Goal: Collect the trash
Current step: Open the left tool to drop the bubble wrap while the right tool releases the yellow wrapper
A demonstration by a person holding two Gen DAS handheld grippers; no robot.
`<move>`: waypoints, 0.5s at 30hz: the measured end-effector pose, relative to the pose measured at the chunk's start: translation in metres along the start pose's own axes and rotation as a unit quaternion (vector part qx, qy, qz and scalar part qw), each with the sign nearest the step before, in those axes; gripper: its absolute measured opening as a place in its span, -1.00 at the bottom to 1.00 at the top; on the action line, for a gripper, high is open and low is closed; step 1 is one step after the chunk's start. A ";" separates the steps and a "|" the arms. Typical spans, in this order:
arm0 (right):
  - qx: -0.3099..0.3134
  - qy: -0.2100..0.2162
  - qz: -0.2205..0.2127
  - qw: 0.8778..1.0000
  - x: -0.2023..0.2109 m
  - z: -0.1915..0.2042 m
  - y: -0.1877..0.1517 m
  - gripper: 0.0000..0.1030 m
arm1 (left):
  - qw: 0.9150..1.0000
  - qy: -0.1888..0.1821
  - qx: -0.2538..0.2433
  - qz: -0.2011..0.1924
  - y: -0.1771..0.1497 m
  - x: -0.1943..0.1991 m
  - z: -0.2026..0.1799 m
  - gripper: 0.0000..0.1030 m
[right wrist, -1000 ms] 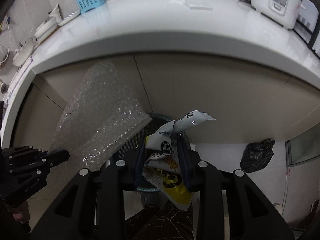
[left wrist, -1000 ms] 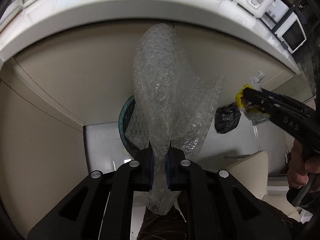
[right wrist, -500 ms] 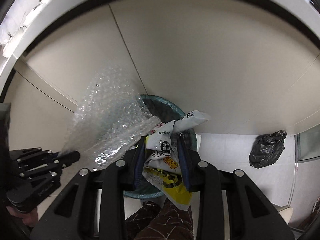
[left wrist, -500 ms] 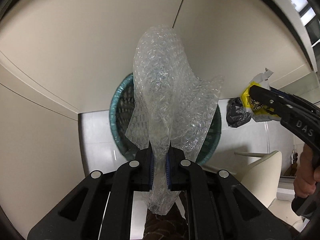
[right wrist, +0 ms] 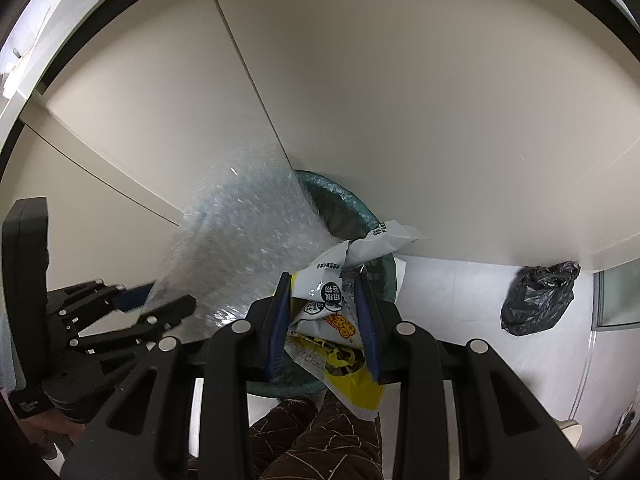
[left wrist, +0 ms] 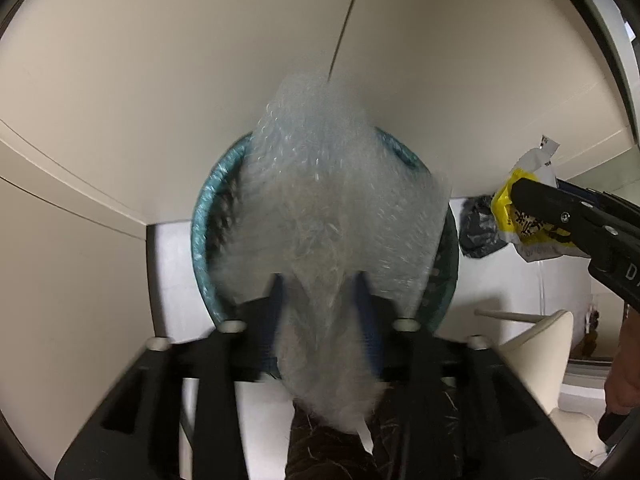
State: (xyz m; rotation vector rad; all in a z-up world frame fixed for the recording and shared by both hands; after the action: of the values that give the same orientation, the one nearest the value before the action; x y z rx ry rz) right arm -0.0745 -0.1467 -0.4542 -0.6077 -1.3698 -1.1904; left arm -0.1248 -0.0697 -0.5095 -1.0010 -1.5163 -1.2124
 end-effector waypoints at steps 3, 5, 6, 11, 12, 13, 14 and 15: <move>0.002 0.002 0.001 1.000 0.000 0.006 0.001 -0.41 | 1.000 0.005 0.000 -0.011 0.001 0.004 0.003 0.01; 0.006 0.003 0.000 1.000 0.001 0.010 0.001 -0.41 | 1.000 0.008 0.007 -0.020 0.003 0.008 0.007 0.18; 0.009 0.004 -0.001 1.000 0.002 0.011 0.000 -0.41 | 1.000 0.009 0.012 -0.024 0.003 0.011 0.010 0.22; 0.018 0.015 -0.006 1.000 0.001 0.021 -0.001 -0.39 | 0.998 0.015 0.029 -0.051 0.004 0.027 0.025 0.61; 0.019 0.016 -0.006 1.000 0.000 0.022 -0.001 -0.39 | 0.998 0.020 0.030 -0.056 0.005 0.030 0.029 0.67; 0.020 0.019 -0.005 1.000 -0.001 0.023 -0.001 -0.38 | 0.997 0.026 0.032 -0.061 0.007 0.031 0.034 0.75; 0.022 0.022 -0.004 0.999 -0.004 0.028 0.001 -0.38 | 0.997 0.029 0.034 -0.064 0.009 0.034 0.040 0.77; 0.025 0.024 -0.004 0.999 -0.007 0.031 0.002 -0.37 | 0.997 0.030 0.036 -0.065 0.008 0.036 0.044 0.78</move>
State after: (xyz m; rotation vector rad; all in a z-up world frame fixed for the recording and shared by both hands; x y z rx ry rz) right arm -0.0846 -0.1161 -0.4544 -0.5353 -1.3592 -1.1667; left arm -0.1328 -0.0234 -0.4770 -0.8221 -1.5854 -1.2573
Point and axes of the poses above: each gripper's, at about its wrist camera, not at the fingertips, and x roughly against the way its jaws point, z to its left, y to its top, the point moved 9 cm from there along -x, roughly the way its jaws point, and after that the axes turned 4 degrees about y, right-handed, at the moved point
